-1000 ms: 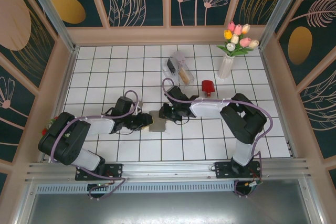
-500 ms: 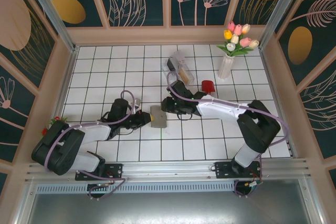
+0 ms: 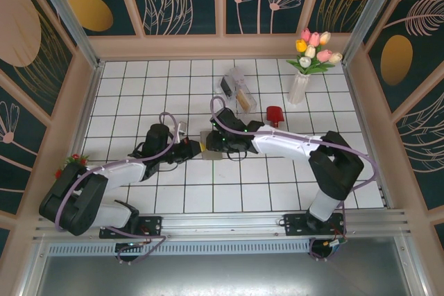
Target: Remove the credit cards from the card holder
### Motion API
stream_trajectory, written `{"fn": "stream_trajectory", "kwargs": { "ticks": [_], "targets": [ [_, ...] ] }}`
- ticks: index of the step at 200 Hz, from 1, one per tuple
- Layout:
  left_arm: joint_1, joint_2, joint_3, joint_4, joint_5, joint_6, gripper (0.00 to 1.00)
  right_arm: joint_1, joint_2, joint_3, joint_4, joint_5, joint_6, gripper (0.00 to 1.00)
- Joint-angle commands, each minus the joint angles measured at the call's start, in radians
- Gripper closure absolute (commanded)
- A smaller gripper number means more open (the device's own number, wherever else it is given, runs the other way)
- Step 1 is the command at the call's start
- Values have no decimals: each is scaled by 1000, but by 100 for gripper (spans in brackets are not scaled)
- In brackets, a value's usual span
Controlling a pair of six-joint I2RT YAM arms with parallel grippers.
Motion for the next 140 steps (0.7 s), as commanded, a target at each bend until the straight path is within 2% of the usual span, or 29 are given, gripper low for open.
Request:
{"fn": "stream_trajectory", "kwargs": {
  "ticks": [1, 57, 89, 126, 140],
  "targets": [
    [-5, -4, 31, 4, 15, 18, 100, 16, 43, 61, -75, 31, 8, 59],
    [-5, 17, 49, -14, 15, 49, 100, 19, 87, 79, -152, 135, 33, 64],
    [-5, 17, 60, -71, -29, 59, 100, 18, 104, 76, -188, 192, 31, 71],
    [-5, -1, 74, -205, -120, 83, 100, 14, 85, 27, -192, 234, 67, 72],
    [-5, -2, 77, -232, -123, 104, 100, 9, 68, -2, -184, 235, 65, 72]
  ]
}}
